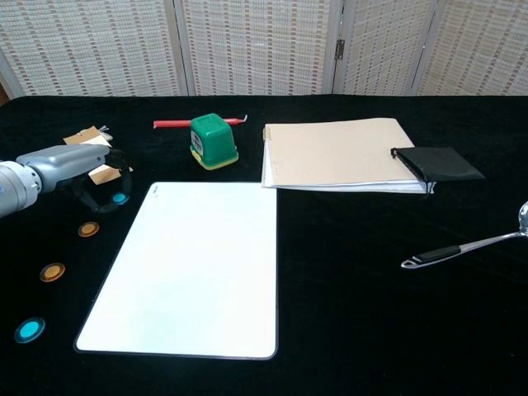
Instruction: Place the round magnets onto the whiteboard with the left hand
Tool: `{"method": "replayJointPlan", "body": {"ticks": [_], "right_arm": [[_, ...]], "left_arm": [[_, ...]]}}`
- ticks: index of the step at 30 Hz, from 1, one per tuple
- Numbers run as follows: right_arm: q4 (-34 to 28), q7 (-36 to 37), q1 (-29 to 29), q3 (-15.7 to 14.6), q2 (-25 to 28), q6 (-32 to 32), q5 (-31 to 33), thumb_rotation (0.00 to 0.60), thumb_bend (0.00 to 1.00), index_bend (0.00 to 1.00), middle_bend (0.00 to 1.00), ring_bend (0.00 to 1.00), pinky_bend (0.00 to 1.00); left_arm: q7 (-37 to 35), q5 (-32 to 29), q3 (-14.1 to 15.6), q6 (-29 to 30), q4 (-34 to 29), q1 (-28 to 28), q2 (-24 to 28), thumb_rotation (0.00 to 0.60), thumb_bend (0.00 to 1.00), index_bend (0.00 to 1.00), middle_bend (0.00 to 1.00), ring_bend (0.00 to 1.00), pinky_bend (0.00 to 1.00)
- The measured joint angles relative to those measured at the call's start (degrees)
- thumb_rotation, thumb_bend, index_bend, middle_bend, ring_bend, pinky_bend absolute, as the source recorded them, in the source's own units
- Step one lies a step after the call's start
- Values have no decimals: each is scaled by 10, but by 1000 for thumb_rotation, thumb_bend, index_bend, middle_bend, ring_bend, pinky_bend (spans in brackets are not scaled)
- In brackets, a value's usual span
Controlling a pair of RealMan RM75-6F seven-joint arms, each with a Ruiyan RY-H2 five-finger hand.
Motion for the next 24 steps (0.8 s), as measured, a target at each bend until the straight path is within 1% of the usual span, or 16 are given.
{"method": "replayJointPlan", "body": {"ticks": [4, 7, 11, 12, 14, 16, 18, 21, 24], "right_arm": [[4, 5, -1, 0, -1, 0, 1, 600, 269, 0, 0, 0, 0], [8, 11, -2, -1, -2, -1, 3, 600, 268, 0, 0, 0, 0], [14, 17, -4, 0, -3, -2, 5, 600, 269, 0, 0, 0, 0], [15, 18, -4, 0, -3, -2, 5, 600, 269, 0, 0, 0, 0], [16, 19, -4, -1, -4, -3, 5, 600, 269, 0, 0, 0, 0], [18, 22, -4, -1, -5, -4, 5, 600, 269, 0, 0, 0, 0], [18, 23, -4, -1, -5, -4, 5, 600, 269, 0, 0, 0, 0], [18, 23, -5, -1, -5, -1, 3, 600, 269, 0, 0, 0, 0], [18, 22, -5, -1, -5, 0, 1, 600, 268, 0, 0, 0, 0]], "left_arm": [[-6, 9, 1, 2, -55, -2, 14, 600, 450, 516, 172, 0, 0], [4, 12, 4, 1, -86, -7, 20, 600, 450, 509, 172, 0, 0], [30, 7, 6, -1, -108, -18, 17, 600, 449, 500, 172, 0, 0], [35, 5, 7, -2, -111, -21, 14, 600, 449, 483, 170, 0, 0], [46, 2, 7, -2, -114, -26, 9, 600, 448, 393, 155, 0, 0], [57, 1, 9, -1, -115, -30, 4, 600, 438, 265, 133, 0, 0], [66, -2, 10, 3, -117, -32, 1, 600, 422, 222, 126, 0, 0], [67, -4, 11, 11, -126, -30, 4, 600, 417, 241, 124, 0, 0], [63, 3, 15, 26, -139, -23, 17, 600, 417, 299, 124, 0, 0]]}}
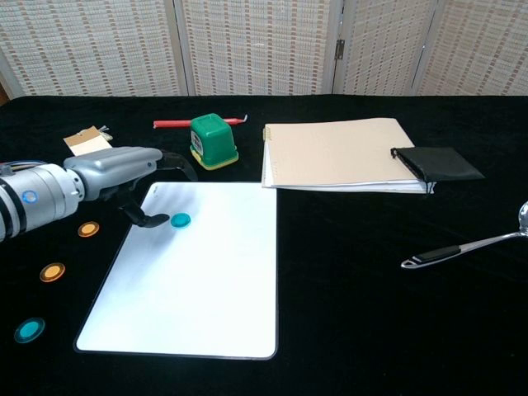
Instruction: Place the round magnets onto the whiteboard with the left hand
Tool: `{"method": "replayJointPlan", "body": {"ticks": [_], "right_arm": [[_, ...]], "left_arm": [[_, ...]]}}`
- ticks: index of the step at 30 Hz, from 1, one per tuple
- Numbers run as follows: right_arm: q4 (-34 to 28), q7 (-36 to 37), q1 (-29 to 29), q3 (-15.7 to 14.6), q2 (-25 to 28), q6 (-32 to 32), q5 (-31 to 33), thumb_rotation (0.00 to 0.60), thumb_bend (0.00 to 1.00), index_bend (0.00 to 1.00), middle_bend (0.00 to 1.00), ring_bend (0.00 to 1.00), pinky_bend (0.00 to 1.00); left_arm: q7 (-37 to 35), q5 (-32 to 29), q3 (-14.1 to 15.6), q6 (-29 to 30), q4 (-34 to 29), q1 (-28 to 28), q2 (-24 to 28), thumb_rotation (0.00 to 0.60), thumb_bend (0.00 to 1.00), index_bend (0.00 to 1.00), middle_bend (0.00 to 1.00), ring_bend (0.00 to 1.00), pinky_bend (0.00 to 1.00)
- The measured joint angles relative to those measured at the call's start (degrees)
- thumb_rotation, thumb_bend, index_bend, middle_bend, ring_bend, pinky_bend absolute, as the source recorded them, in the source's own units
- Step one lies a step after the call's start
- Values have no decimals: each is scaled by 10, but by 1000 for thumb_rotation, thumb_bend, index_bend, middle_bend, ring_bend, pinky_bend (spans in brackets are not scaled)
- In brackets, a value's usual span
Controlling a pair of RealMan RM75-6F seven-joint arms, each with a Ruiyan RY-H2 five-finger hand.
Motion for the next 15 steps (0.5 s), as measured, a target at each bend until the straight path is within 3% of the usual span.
{"method": "replayJointPlan", "body": {"ticks": [9, 15], "right_arm": [[-6, -7, 3, -1, 1, 0, -9, 600, 269, 0, 0, 0, 0], [-11, -11, 8, 0, 1, -3, -14, 600, 269, 0, 0, 0, 0]], "left_arm": [[-40, 87, 43, 69, -44, 47, 58, 600, 419, 436, 124, 0, 0], [-83, 163, 86, 131, -49, 87, 86, 600, 418, 447, 124, 0, 0]]}}
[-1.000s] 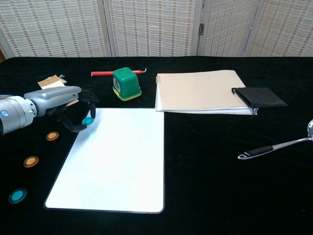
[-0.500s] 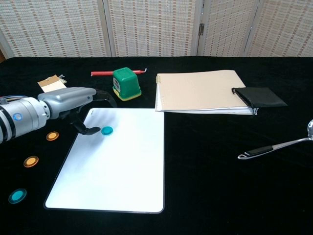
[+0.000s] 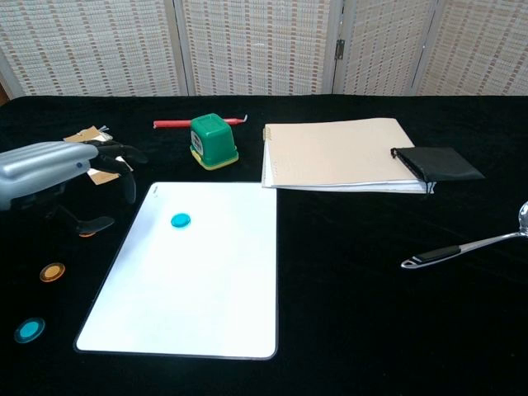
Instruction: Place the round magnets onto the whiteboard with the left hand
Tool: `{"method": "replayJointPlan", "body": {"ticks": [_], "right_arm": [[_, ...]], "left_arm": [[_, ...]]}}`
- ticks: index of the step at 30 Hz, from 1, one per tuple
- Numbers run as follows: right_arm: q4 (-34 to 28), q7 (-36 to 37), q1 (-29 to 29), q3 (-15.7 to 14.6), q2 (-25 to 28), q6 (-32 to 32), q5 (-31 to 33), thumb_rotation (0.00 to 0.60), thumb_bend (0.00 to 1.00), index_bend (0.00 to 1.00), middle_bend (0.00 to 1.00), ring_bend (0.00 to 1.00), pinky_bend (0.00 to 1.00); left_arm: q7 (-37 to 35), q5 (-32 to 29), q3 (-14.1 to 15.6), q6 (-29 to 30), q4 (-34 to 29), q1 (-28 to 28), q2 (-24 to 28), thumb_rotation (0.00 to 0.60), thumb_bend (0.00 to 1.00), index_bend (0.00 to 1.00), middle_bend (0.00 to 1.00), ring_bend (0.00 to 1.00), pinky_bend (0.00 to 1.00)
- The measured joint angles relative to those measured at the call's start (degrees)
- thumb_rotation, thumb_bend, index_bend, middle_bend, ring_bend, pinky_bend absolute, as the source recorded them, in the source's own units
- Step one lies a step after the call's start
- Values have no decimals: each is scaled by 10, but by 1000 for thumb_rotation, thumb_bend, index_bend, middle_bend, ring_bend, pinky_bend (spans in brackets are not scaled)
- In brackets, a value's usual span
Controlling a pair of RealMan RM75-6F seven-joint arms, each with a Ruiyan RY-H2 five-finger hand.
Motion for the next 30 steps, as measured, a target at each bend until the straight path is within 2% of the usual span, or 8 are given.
{"method": "replayJointPlan", "body": {"ticks": [7, 14, 23, 30], "right_arm": [[-1, -1, 3, -1, -1, -4, -1, 600, 269, 0, 0, 0, 0], [-2, -2, 6, -2, -3, -6, -6, 600, 269, 0, 0, 0, 0], [-2, -4, 6, -4, -4, -4, -9, 600, 268, 0, 0, 0, 0], [-3, -5, 6, -4, -4, -2, -11, 600, 269, 0, 0, 0, 0]], "left_arm": [[-55, 92, 58, 73, 19, 47, 20, 600, 372, 433, 126, 0, 0], [-61, 149, 102, 116, 47, 90, 23, 600, 366, 421, 126, 0, 0], [-34, 138, 126, 91, 43, 120, 28, 600, 367, 422, 126, 0, 0], [-38, 132, 125, 81, 52, 133, 18, 600, 370, 421, 126, 0, 0]]}}
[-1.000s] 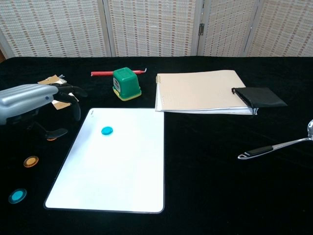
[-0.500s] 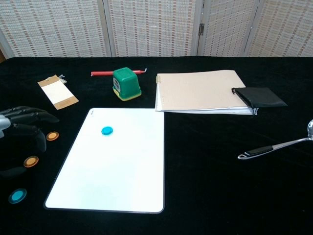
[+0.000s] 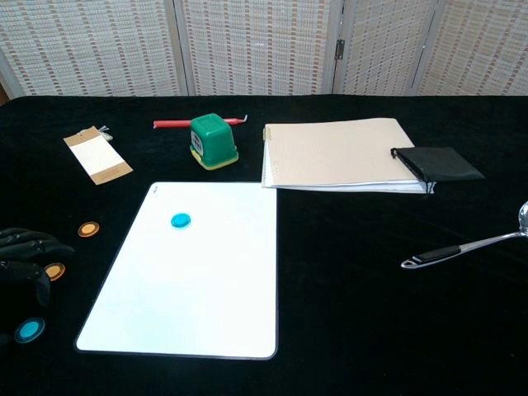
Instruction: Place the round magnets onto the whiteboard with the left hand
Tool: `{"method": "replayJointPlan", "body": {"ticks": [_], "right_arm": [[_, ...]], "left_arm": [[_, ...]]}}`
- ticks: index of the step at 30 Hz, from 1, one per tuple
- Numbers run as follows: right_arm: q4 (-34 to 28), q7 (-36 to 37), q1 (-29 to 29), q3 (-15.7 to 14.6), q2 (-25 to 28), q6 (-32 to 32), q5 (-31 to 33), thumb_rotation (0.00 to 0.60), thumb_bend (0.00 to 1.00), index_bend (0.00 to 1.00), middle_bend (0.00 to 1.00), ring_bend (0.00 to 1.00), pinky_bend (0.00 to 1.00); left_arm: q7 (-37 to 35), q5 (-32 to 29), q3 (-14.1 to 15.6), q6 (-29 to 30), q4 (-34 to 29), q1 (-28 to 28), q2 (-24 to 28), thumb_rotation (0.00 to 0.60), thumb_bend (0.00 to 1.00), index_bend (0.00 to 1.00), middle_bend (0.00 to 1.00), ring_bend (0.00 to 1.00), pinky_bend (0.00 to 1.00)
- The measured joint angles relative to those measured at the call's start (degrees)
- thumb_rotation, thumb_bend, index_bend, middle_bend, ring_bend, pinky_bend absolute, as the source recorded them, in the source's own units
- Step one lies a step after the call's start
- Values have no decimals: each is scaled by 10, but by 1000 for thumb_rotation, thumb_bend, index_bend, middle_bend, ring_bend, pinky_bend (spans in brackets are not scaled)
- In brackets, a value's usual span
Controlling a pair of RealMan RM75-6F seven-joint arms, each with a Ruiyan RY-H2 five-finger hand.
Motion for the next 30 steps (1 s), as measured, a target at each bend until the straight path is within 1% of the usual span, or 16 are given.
{"method": "replayJointPlan", "body": {"ticks": [19, 30], "right_arm": [[-1, -2, -4, -2, 0, 5, 1, 600, 269, 0, 0, 0, 0], [-1, -2, -6, -3, 0, 6, 1, 600, 269, 0, 0, 0, 0]], "left_arm": [[1, 0, -12, -27, 17, 5, -18, 600, 376, 439, 126, 0, 0], [4, -6, -17, -36, 21, 8, -17, 600, 377, 451, 126, 0, 0]]}}
